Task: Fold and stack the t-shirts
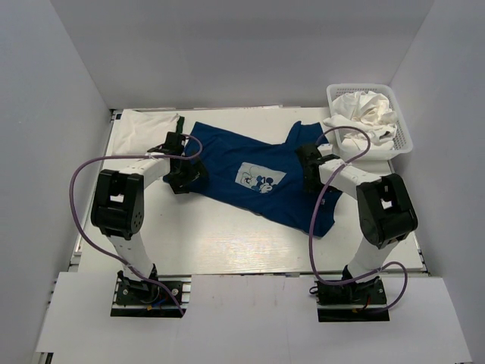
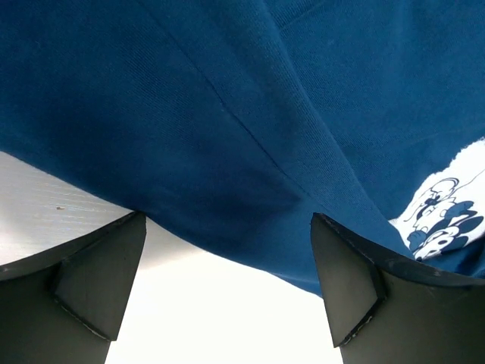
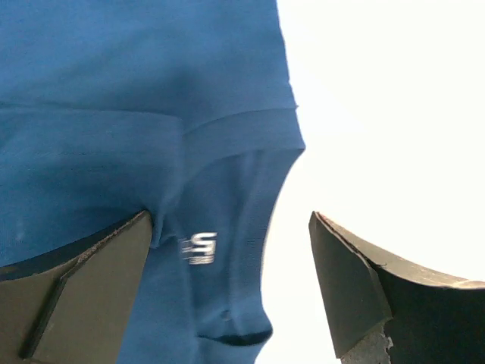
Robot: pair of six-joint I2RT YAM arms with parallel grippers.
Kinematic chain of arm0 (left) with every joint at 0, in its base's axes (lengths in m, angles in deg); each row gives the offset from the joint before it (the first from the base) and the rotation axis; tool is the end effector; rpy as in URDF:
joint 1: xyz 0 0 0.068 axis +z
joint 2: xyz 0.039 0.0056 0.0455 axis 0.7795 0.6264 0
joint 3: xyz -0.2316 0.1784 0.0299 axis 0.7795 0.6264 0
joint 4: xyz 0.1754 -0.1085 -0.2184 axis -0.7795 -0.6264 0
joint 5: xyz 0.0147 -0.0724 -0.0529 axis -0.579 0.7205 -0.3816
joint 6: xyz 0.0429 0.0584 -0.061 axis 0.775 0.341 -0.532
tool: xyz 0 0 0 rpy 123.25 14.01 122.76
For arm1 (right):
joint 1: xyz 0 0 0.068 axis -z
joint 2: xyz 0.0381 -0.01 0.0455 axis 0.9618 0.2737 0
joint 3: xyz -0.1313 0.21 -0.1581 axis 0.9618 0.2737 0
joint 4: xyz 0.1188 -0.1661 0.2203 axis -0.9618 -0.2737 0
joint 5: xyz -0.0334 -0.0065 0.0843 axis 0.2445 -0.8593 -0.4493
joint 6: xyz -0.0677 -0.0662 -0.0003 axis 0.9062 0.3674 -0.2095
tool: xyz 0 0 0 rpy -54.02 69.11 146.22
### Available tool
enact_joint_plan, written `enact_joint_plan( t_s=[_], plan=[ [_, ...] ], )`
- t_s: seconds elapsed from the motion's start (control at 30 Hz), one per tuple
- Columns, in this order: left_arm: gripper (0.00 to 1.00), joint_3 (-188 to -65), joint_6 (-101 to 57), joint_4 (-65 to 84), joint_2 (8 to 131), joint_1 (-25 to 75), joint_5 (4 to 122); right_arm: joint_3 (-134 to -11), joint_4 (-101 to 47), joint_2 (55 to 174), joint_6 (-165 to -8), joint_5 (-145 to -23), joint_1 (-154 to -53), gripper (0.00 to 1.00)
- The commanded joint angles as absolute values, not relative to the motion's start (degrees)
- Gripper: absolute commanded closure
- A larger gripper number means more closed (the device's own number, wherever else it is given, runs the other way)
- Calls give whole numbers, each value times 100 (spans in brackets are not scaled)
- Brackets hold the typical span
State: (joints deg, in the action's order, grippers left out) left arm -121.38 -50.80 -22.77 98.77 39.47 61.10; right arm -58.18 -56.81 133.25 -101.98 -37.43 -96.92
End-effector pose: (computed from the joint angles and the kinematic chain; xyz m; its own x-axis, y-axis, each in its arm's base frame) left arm 0.4061 -0.0939 0.1157 -0.8456 -0.4852 -0.2223 -0.4057 0.8550 -0.3231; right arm 0.3727 0.0982 0.1353 -0.8284 -0.0302 -0.5594 0.2411 0.8820 -0.4048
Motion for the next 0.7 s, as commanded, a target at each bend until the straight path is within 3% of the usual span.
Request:
enact_joint_plan(
  t_s=[0.0, 0.13, 0.37, 0.5, 0.67],
  plan=[
    [0, -12069, -5070, -2476, 9982, 3935, 5890, -6292, -6106, 13161, -10520, -3074, -9504, 11],
    [0, -12130, -4965, -2476, 9920, 3935, 5890, -6688, -6380, 13416, -10364, -3107, -9476, 11],
    [0, -12543, -4683, -2529, 9464, 3830, 5890, -6138, -5536, 12012, -9457, -6414, -9653, 11],
    [0, -12665, -4543, -2468, 9375, 3830, 5601, -5548, -5430, 11352, -9860, -7431, -9784, 11],
    [0, -13009, -4490, -2520, 9910, 3830, 5389, -4835, -5017, 11464, -10256, -7785, -9934, 11]
  ],
)
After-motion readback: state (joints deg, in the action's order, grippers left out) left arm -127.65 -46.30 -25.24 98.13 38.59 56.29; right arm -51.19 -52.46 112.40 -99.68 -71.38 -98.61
